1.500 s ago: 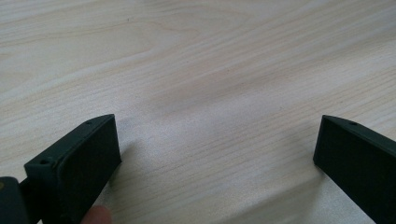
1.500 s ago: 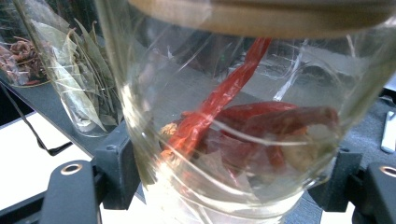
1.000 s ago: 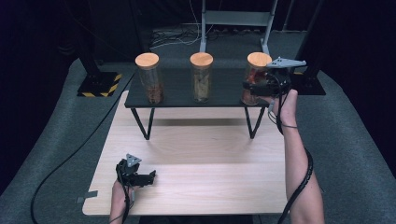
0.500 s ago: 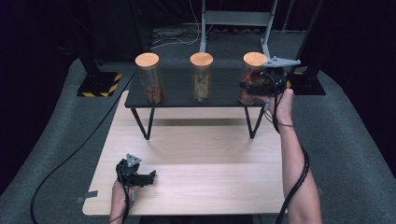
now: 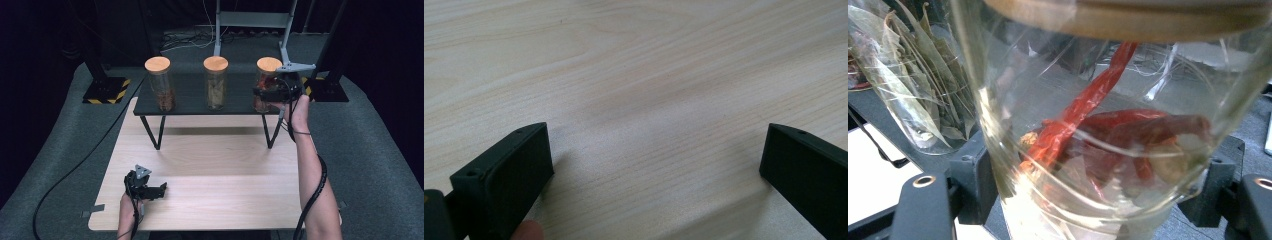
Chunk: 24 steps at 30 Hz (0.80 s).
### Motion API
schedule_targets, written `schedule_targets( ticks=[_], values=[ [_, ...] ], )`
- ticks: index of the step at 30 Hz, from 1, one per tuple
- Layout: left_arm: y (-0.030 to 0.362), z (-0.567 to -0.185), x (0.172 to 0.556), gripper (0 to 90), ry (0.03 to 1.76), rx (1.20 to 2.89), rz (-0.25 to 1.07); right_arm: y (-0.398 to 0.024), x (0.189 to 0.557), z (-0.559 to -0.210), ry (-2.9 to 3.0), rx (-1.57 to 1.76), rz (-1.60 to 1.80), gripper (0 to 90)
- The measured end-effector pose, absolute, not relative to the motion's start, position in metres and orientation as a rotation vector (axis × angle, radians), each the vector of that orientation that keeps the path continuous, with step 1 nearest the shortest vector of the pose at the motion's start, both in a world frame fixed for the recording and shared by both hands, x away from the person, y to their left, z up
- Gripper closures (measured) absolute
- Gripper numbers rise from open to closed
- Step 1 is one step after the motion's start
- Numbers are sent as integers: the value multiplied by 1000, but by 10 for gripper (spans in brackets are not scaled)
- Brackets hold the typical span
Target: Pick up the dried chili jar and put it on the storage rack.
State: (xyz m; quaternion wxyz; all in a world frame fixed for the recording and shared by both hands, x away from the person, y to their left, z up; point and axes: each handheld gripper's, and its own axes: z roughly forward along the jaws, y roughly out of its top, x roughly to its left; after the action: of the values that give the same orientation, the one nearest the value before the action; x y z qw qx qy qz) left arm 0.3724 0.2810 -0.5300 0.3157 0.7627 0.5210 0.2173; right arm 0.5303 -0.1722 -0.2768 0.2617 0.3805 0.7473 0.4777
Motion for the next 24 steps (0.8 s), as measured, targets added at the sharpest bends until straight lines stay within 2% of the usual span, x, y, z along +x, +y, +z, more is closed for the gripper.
schedule_targets(
  ticks=[24],
  values=[
    [281,-530,372,0,1373,2008,572,-171,533,-282,1984,1024,1314,239]
  ],
)
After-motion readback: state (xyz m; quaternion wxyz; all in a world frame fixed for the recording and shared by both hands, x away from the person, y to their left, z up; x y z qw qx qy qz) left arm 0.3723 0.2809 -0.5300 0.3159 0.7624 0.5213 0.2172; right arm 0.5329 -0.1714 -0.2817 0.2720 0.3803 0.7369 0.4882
